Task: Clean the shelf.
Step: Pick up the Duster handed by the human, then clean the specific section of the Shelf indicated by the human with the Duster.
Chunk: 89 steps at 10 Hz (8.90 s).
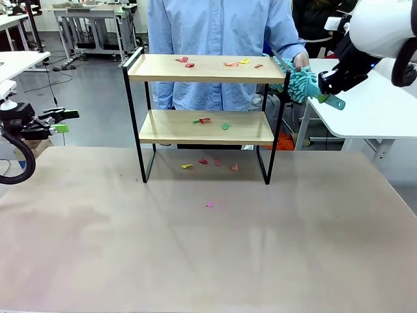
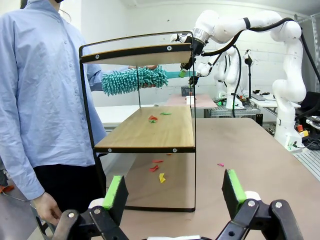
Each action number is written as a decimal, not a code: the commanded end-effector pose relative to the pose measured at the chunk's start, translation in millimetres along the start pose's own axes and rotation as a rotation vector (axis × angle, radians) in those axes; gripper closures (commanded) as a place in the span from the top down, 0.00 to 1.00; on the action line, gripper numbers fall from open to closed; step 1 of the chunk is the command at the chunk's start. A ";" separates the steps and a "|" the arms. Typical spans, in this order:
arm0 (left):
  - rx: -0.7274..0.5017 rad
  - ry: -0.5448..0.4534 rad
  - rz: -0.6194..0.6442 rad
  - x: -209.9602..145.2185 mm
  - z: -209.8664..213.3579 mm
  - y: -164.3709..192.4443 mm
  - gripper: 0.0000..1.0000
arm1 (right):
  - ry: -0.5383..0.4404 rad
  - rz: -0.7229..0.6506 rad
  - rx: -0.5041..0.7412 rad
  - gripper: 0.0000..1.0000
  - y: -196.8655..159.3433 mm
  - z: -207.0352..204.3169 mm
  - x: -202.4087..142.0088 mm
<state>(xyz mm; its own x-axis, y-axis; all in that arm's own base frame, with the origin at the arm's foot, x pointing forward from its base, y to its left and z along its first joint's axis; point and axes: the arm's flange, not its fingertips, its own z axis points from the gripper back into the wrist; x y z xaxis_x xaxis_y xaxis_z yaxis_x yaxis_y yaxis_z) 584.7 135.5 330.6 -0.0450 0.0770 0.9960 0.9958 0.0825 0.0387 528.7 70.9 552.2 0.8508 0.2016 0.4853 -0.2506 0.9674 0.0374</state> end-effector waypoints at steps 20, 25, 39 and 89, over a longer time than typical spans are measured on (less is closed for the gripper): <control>-0.004 0.001 -0.004 3.4 -0.4 -1.0 1.00 | 0.346 0.263 -0.010 0.13 -76.8 93.2 -105.4; -0.004 0.001 -0.004 3.4 -0.4 -1.0 1.00 | 0.713 0.694 0.164 0.13 -40.5 109.7 -148.4; -0.004 0.001 -0.004 3.4 -0.4 -1.0 1.00 | 0.705 0.899 0.308 0.13 13.6 90.8 -146.2; -0.004 0.001 -0.004 3.4 -0.4 -1.0 1.00 | 0.073 0.337 0.509 0.13 233.1 249.5 -85.7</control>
<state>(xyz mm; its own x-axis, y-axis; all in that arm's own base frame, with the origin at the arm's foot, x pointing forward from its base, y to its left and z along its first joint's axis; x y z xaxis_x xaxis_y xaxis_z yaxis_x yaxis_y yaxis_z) 586.1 135.8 330.8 -0.0471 0.0753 0.9960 0.9958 0.0815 0.0410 287.9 239.3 744.0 0.6837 0.6029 0.4113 -0.7269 0.6129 0.3098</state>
